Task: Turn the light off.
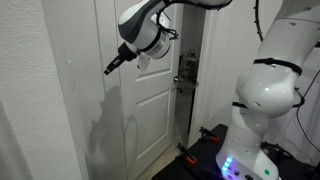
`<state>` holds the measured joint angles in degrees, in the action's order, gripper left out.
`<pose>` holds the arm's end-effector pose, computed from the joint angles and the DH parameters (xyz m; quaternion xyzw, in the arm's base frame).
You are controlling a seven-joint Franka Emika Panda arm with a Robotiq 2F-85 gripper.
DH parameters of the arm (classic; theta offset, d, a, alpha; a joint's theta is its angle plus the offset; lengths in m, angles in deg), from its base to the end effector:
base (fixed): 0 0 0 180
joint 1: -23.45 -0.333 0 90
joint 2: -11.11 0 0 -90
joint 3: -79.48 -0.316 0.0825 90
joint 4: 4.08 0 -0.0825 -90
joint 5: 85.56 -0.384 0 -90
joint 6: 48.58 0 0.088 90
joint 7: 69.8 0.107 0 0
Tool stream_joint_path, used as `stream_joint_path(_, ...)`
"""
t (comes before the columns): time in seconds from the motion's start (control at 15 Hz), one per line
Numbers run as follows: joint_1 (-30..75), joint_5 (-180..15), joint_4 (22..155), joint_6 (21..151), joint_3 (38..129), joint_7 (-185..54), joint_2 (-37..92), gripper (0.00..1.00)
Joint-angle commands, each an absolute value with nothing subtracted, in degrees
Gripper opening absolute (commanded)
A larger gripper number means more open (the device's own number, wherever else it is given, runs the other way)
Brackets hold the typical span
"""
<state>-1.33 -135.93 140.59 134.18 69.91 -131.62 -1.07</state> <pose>0.4263 0.2068 0.4363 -0.8381 -0.3520 -0.4139 0.0494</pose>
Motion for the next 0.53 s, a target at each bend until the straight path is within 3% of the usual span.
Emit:
stream_joint_path(0.0, -7.21, -139.98, 138.29, 136.25, 74.48, -135.67, -0.79, 0.17)
stream_joint_path(0.13, -11.07, -141.32, 136.83, 135.90, 78.01, -137.49, -0.39, 0.02)
stream_joint_path(0.47, -21.44, -146.32, 132.88, 134.36, 88.30, -144.70, 1.33, 0.00)
